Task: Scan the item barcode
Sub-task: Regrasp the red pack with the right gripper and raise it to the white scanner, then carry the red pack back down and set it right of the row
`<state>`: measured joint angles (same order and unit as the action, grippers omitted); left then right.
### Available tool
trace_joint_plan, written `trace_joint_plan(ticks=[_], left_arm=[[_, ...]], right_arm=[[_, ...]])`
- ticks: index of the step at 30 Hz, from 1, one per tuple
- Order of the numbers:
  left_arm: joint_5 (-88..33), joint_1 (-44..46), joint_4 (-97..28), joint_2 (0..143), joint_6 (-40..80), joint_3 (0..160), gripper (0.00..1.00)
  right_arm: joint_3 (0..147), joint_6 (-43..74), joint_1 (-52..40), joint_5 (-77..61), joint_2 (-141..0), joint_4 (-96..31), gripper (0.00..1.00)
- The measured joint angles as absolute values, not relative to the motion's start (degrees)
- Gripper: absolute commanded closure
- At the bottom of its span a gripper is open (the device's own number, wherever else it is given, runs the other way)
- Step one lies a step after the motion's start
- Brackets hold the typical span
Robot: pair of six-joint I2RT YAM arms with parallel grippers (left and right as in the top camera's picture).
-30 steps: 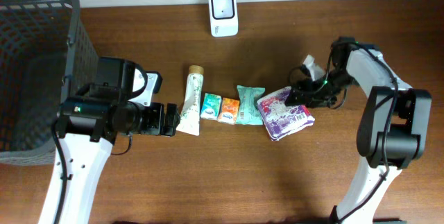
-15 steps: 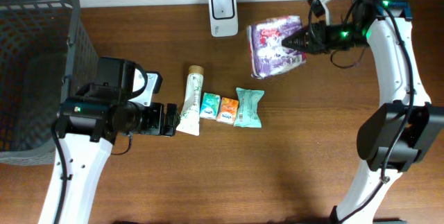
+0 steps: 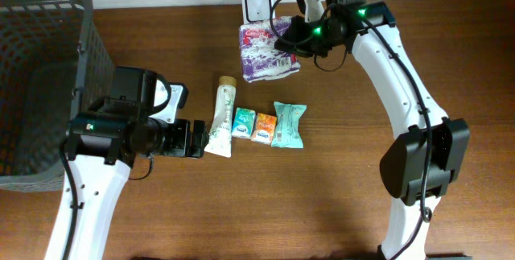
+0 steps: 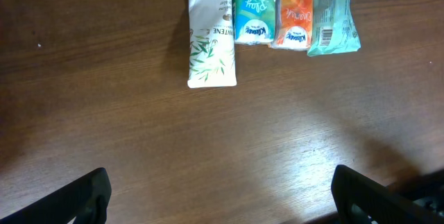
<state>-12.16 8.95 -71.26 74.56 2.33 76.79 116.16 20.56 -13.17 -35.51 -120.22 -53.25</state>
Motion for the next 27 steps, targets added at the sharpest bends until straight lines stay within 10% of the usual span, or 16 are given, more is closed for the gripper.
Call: trace_joint_plan(ticks=[17,19,25,27], left_arm=[[-12.16,8.95,-71.31,74.56,2.33,76.79,0.01],[-12.19,8.95,-71.24,74.56,2.33,76.79,0.01],[-12.16,8.95,-71.26,74.56,2.33,76.79,0.01],[-12.16,8.95,-71.26,74.56,2.33,76.79,0.01]], right_arm=[[105.49,22.41,-8.99,37.04,-119.85,-78.35,0.89],[101.1,22.41,-8.1,37.85,-119.94,-75.02,0.81],[99.29,22.2,-10.13,24.27,-119.94,-71.64,0.14],[99.33,22.26,-11.38,18.04,-119.94,-71.72,0.09]])
